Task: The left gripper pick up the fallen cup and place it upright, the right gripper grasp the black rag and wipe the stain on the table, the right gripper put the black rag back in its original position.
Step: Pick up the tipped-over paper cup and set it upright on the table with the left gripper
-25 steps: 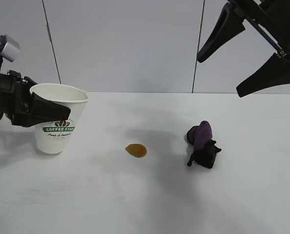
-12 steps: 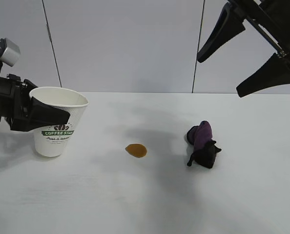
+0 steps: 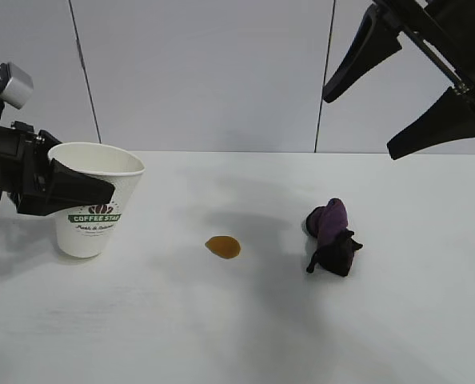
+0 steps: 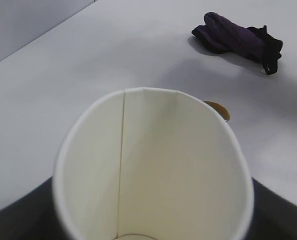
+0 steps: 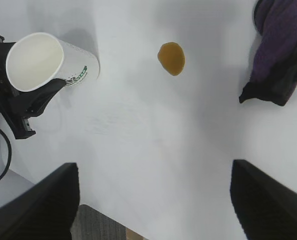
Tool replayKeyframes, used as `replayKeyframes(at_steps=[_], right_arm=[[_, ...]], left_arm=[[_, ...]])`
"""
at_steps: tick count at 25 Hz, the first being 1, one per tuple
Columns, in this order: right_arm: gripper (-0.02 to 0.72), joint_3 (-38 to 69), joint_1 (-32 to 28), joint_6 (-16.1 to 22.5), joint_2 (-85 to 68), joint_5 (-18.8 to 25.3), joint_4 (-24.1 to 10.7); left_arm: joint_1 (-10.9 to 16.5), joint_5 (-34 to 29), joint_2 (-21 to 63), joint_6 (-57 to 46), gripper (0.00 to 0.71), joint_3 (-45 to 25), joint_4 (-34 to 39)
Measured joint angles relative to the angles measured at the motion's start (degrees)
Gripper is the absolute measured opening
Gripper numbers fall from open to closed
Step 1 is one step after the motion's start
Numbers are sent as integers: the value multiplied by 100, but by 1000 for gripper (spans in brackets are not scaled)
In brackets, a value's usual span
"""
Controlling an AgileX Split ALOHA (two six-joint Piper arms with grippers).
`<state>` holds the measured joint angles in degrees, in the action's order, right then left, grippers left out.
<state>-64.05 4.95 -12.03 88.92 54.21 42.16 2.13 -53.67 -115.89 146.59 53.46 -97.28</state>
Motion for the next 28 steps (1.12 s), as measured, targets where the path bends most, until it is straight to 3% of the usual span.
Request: replayKeyframes(at_steps=[4, 10, 28], right_arm=[[568, 0, 0, 0, 0, 0, 0], [568, 0, 0, 0, 0, 0, 0], [568, 0, 0, 0, 0, -6, 0]], left_arm=[[0, 97, 0, -123, 549, 0, 0], [0, 257, 0, -305, 645, 0, 0], [0, 267, 2, -739, 658, 0, 0]])
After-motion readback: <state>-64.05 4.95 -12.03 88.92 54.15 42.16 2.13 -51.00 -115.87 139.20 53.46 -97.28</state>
